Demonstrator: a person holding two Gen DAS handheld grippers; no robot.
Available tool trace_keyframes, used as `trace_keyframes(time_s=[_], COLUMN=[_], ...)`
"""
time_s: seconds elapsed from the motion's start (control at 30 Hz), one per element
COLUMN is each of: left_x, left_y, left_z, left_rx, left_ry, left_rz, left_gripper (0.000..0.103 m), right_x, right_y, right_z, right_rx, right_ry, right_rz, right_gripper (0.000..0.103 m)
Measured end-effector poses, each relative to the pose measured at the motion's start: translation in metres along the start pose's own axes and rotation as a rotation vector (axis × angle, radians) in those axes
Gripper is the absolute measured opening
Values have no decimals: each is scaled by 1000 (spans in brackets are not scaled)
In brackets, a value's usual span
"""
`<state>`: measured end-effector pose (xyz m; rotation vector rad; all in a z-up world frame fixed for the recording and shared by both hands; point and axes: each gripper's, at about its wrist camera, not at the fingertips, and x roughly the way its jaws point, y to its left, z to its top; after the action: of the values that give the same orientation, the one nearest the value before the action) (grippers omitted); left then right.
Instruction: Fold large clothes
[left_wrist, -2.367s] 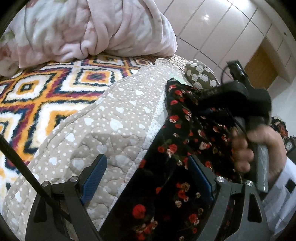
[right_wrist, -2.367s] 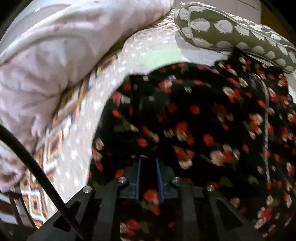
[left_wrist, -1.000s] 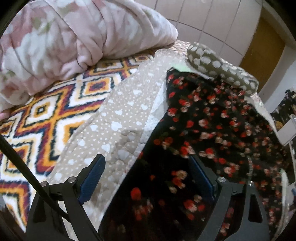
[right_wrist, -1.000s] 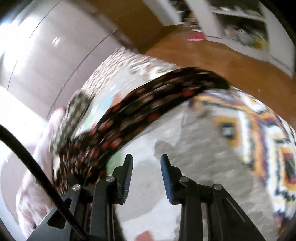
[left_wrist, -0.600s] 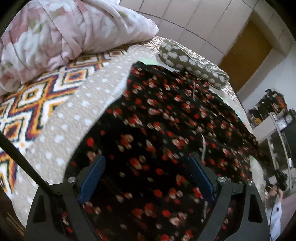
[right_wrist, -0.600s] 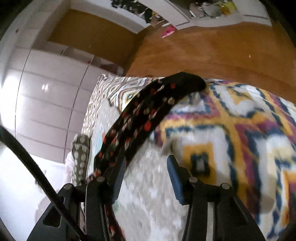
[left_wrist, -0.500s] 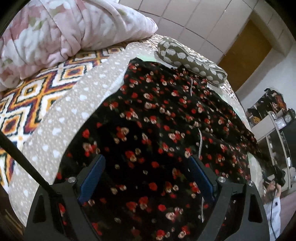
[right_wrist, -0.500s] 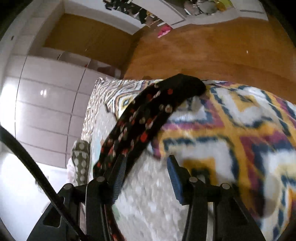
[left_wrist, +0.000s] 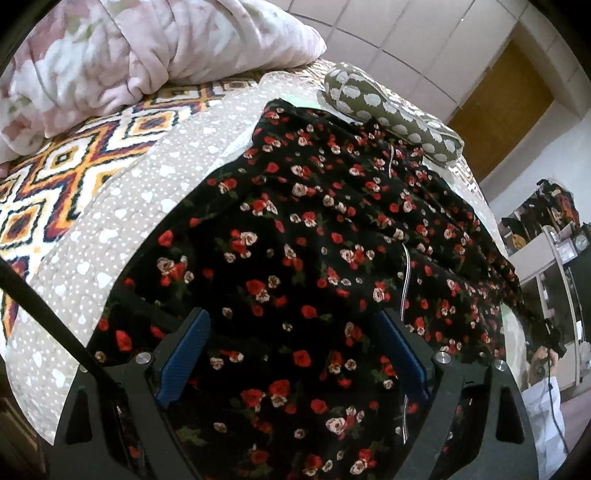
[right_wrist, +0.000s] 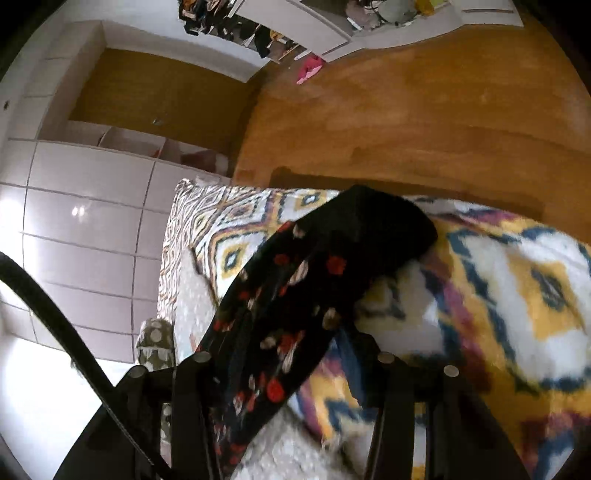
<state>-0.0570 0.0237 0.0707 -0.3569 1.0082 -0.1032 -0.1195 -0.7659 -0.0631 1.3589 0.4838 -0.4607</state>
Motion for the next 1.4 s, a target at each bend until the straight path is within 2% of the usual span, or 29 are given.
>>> trace_keyframes(time_s=[0.03, 0.07, 0.13, 0.2, 0.3, 0.37, 0.47, 0.53, 0.63, 0.67, 0.73, 0.83, 0.9, 0.93, 1.0, 1.07, 1.13, 1.23, 1.4], left_x=[0, 0, -4, -10, -20, -27, -38, -45, -55, -57, -63, -68, -71, -73, -72, -67, -59, -41, 10], left_y=[0, 1, 5, 11, 21, 27, 40, 50, 72, 79, 94, 108, 111, 111, 107, 99, 86, 54, -6], left_z=[-1, -1, -2, -2, -2, -2, -4, -6, -8, -9, -9, -6, -4, -1, 4, 10, 17, 28, 54], left_rx=[1, 1, 1, 0, -8, -13, -21, -31, -66, -78, -112, -136, -131, -122, -103, -83, -59, 14, 169], left_ry=[1, 0, -8, -21, -42, -57, -85, -104, -125, -131, -147, -158, -167, -173, -177, -168, -150, -121, -66], left_rz=[-3, -6, -19, -32, -60, -71, -80, -79, -87, -87, -82, -83, -77, -74, -66, -73, -95, -111, -77], left_gripper=[90, 90, 90, 90, 90, 90, 90, 90, 90, 90, 90, 90, 90, 90, 90, 90, 90, 90, 90], right_x=[0, -1, -6, -20, -38, -46, -47, -39, -17, -4, 21, 55, 62, 60, 51, 41, 34, 21, 11], right_y=[1, 4, 15, 42, 106, 159, 224, 267, 301, 310, 314, 304, 296, 294, 290, 287, 284, 273, 240], right_z=[1, 2, 0, -10, -38, -74, -141, -208, -297, -339, -411, -500, -544, -556, -563, -545, -520, -459, -398], right_rx=[0, -11, -60, -169, -400, -562, -745, -890, -1030, -1086, -1177, -1239, -1286, -1315, -1371, -1369, -1341, -1276, -1159], right_ry=[-2, -8, -16, -54, -92, -102, -61, -1, 109, 170, 290, 571, 690, 713, 696, 639, 576, 452, 398], right_rz=[-4, -16, -61, -121, -191, -194, -134, -90, -29, -7, 38, 142, 161, 170, 182, 170, 146, 75, 27], right_gripper=[38, 12, 10, 9, 9, 9, 7, 7, 7, 7, 7, 9, 19, 22, 37, 42, 43, 44, 48])
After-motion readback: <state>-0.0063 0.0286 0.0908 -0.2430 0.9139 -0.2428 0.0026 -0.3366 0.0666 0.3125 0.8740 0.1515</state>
